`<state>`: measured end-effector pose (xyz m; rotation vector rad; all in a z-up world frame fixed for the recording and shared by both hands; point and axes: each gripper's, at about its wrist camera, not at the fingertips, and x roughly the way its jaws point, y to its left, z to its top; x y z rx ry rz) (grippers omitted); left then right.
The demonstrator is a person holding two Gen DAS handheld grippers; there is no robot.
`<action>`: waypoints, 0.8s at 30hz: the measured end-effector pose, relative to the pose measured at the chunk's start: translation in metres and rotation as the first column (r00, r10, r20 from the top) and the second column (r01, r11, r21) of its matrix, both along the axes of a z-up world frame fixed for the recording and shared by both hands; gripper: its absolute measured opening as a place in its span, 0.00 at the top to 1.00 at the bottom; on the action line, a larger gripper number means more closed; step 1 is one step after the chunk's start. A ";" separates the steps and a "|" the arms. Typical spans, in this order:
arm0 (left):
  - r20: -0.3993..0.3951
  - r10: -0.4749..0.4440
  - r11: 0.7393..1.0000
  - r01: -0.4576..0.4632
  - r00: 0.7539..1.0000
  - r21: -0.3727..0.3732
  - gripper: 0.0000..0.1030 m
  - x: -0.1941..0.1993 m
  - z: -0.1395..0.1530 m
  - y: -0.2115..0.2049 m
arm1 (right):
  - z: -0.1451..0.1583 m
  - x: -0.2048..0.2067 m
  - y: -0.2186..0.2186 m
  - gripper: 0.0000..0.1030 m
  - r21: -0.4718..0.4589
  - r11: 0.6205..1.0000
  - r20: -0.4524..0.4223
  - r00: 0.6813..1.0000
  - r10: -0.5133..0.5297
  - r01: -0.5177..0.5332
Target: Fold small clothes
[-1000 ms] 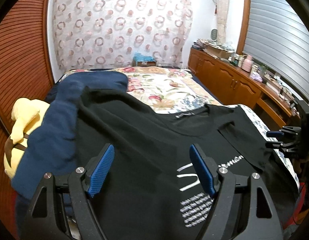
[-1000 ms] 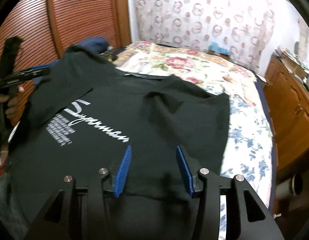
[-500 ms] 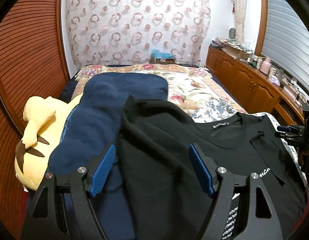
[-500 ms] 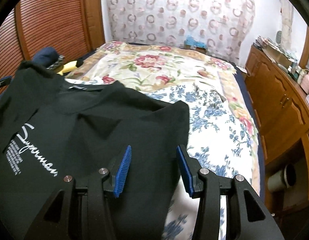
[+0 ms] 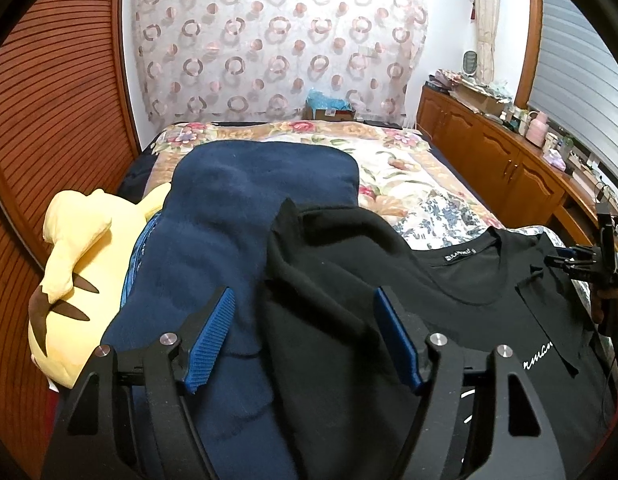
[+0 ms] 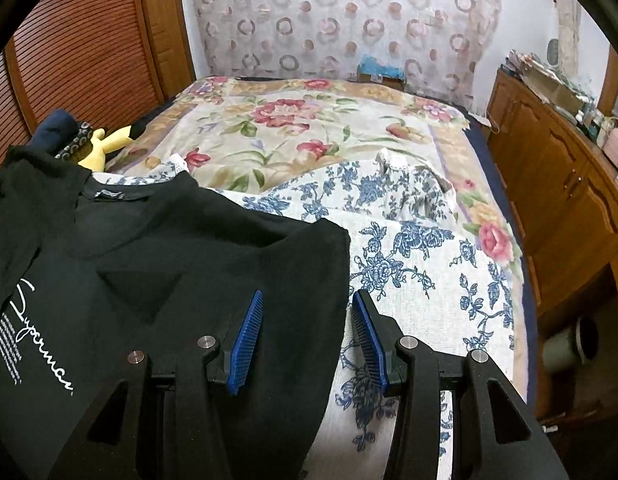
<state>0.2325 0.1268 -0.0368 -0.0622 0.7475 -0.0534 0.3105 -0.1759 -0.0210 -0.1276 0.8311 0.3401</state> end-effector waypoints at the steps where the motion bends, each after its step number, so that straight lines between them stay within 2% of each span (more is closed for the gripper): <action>1: 0.000 -0.002 1.000 0.002 1.000 -0.001 0.33 0.000 0.000 0.001 | 0.000 0.000 0.001 0.53 -0.005 1.000 0.008 1.000 0.001 -0.001; 6: -0.017 -0.028 0.999 0.027 0.999 -0.018 0.49 0.005 0.001 0.006 | -0.002 -0.001 0.001 0.53 -0.002 1.000 0.032 0.999 0.002 -0.002; 11: -0.029 -0.044 0.999 0.043 0.999 -0.030 0.50 0.014 0.003 0.007 | -0.003 -0.003 -0.001 0.53 -0.006 1.000 0.038 0.999 0.003 -0.002; 14: -0.031 -0.060 0.998 0.059 0.998 -0.036 0.54 0.018 0.004 0.005 | -0.003 -0.003 -0.001 0.53 -0.008 1.000 0.038 0.999 0.004 -0.004; 15: -0.033 -0.064 0.997 0.063 0.997 -0.040 0.57 0.019 0.003 0.005 | -0.003 -0.003 -0.001 0.53 -0.007 1.000 0.038 0.999 0.004 -0.003; 19: -0.008 -0.073 0.997 0.072 0.997 -0.037 0.88 0.017 0.006 0.001 | -0.003 -0.003 -0.001 0.53 -0.010 1.000 0.039 0.999 0.004 -0.004; 21: -0.001 -0.089 0.995 0.089 0.996 -0.040 0.94 0.014 0.009 -0.002 | -0.003 -0.003 -0.001 0.53 -0.012 1.000 0.040 0.999 0.005 -0.005; 23: 0.014 -0.096 0.995 0.097 0.995 -0.035 0.95 0.010 0.014 -0.005 | -0.003 -0.003 -0.001 0.53 -0.015 1.000 0.040 0.999 0.006 -0.006; 24: 0.022 -0.095 0.995 0.095 0.995 -0.035 0.95 0.008 0.016 -0.006 | -0.003 -0.002 -0.001 0.57 -0.015 1.000 0.040 0.999 0.009 -0.008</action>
